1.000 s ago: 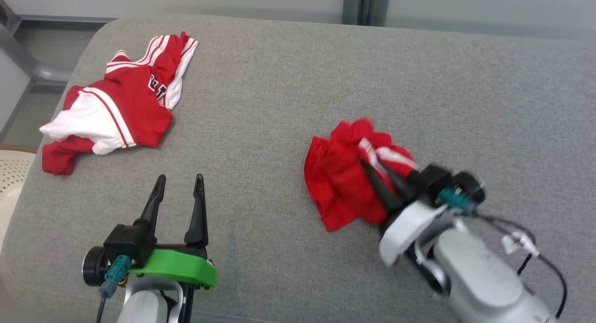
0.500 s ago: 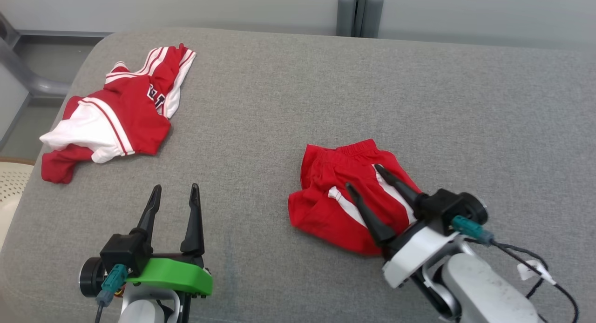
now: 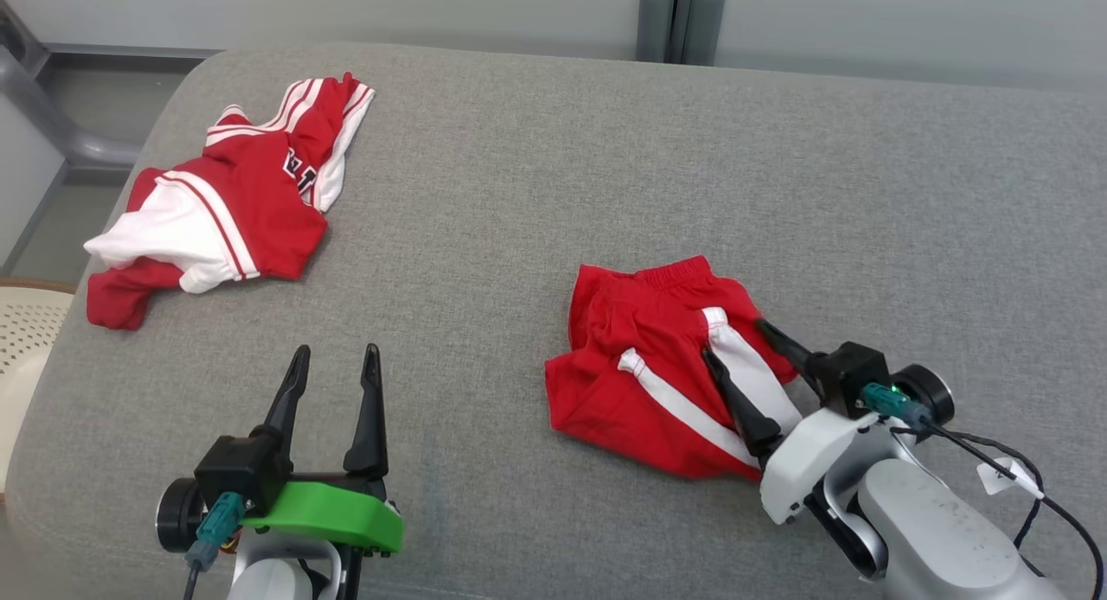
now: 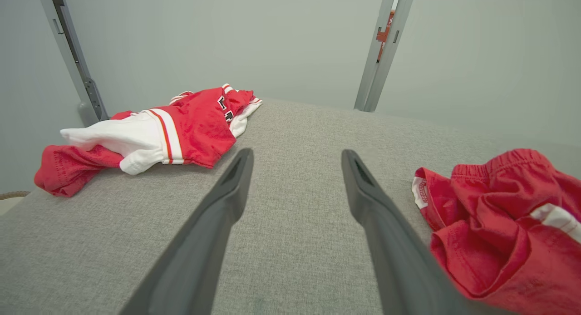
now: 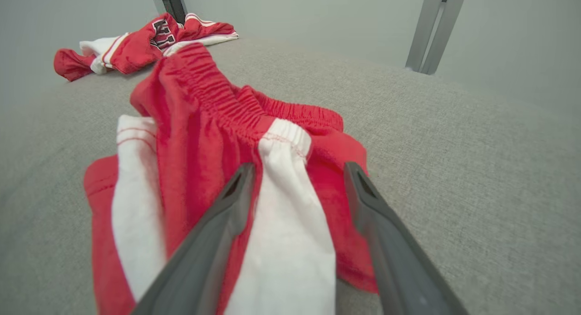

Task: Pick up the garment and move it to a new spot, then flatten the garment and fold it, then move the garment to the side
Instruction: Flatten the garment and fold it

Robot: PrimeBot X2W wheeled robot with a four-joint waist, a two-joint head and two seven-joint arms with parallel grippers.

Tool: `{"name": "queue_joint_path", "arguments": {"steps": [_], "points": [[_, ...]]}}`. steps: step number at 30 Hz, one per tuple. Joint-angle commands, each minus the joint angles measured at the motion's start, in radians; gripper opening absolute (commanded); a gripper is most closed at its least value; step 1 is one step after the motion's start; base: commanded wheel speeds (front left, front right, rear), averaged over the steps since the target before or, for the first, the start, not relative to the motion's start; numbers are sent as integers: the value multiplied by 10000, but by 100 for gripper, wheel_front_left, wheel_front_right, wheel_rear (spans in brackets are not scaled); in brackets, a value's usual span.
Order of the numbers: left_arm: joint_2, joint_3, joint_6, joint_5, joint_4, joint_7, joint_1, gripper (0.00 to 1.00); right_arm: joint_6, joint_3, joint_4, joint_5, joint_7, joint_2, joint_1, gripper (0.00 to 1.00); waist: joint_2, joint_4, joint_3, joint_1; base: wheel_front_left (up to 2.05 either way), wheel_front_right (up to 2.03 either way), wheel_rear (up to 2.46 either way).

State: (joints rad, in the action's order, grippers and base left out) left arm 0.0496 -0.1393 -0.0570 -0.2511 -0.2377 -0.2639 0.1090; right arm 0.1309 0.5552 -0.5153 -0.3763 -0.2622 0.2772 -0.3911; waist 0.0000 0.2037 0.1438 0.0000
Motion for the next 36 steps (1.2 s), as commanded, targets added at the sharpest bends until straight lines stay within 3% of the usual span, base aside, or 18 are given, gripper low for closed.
{"name": "queue_joint_path", "arguments": {"steps": [1,2,3,4,10,19,24,29,31,32,36], "points": [[17,-17,75,-52,-13,-9,84,100,-4,190,-322,-267,109,-43,-195,91,0,69,67,0,0,0,0],[17,-28,85,-61,-15,-9,90,100,-3,380,-580,-406,175,-58,-317,40,0,83,72,0,0,0,0],[17,-33,85,-70,-19,-9,87,100,-3,481,-714,-543,155,-76,-434,9,0,84,69,0,0,0,0],[17,-37,106,-77,-22,-9,76,100,-4,551,-861,-722,119,-94,-560,0,0,74,59,0,0,0,0],[17,61,131,-59,-56,-9,-134,100,-4,262,-1075,-1223,-38,-60,-796,0,0,-284,-173,0,0,0,0],[20,95,116,-76,-23,-9,-327,100,-3,-2994,769,-980,-35,-64,798,0,0,-1011,-414,0,0,0,0],[20,-7,149,-126,-8,-9,-342,100,-3,-4671,855,-1071,-35,-410,1969,0,0,-1214,-423,0,0,0,0],[21,-19,88,-93,-80,-9,-329,100,-3,-5633,740,-970,-36,-890,2764,0,0,-1283,-479,0,0,0,0],[21,2,64,-55,-105,-9,-368,100,-3,-5906,797,-848,-36,-1089,2958,75,0,-1303,-538,0,0,0,0],[20,18,55,-36,-105,-9,-397,100,-3,-5960,838,-807,-36,-1194,3024,100,0,-1320,-566,0,0,0,0],[20,94,42,37,-84,-9,-485,100,-3,-6113,1338,-368,-36,-1310,3152,100,0,-1435,-703,0,0,0,0]]}}
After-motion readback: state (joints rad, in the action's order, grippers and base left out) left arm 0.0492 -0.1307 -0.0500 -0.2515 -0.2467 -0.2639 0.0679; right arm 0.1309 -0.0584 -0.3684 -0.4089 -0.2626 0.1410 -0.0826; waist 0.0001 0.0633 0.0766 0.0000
